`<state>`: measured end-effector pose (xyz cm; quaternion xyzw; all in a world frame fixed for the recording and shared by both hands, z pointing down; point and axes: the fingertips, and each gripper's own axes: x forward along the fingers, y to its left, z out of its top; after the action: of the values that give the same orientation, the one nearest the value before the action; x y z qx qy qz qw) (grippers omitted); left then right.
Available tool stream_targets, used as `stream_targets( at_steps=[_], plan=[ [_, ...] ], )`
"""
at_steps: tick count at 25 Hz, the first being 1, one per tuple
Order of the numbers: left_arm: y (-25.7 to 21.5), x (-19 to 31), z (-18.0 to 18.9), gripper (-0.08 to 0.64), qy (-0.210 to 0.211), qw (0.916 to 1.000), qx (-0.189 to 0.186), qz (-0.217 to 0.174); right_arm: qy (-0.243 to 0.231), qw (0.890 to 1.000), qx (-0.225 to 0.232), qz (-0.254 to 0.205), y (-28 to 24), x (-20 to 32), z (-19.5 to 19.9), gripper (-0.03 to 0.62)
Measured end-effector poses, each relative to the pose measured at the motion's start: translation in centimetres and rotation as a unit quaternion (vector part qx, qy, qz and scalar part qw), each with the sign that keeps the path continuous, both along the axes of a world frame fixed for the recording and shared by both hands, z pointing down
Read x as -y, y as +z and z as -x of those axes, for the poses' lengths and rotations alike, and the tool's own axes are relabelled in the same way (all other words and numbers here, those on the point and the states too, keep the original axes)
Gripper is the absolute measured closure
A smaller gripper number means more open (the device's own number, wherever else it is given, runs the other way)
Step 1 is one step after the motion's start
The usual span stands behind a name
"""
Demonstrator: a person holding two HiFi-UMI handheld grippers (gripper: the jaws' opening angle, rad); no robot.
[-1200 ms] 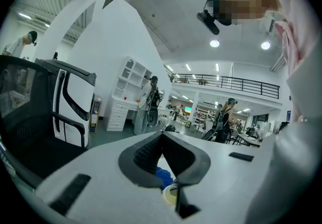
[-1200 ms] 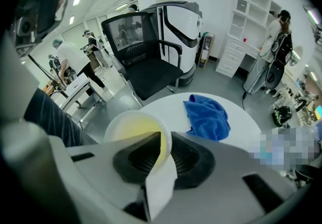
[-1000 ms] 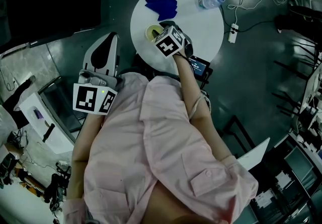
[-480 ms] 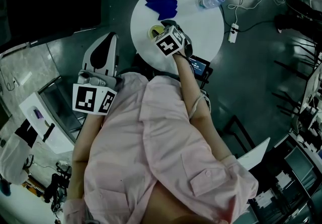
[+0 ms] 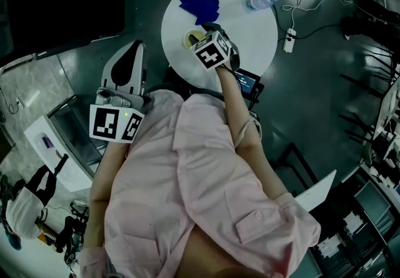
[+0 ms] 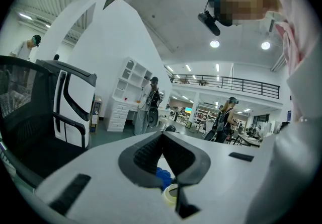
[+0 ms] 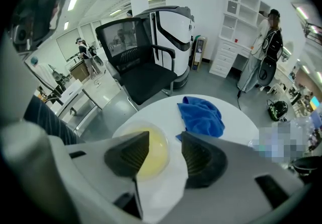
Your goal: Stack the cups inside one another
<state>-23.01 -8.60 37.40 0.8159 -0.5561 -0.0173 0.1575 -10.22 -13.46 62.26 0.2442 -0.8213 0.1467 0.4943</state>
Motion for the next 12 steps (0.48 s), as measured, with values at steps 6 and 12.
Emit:
stream_targets(
  at_steps=[6, 12],
  plan=[
    [-0.2, -0.2, -0.2, 0.551, 0.003, 1.0, 0.004, -0.001, 0.005, 1.0, 0.002, -0.006, -0.5, 0.1, -0.2, 0.405],
    [-0.1, -0.3, -0.8, 0.551, 0.006, 1.0, 0.006, -0.002, 0.018, 0.999, 0.016, -0.021, -1.3, 0.3, -0.6, 0.405]
  ],
)
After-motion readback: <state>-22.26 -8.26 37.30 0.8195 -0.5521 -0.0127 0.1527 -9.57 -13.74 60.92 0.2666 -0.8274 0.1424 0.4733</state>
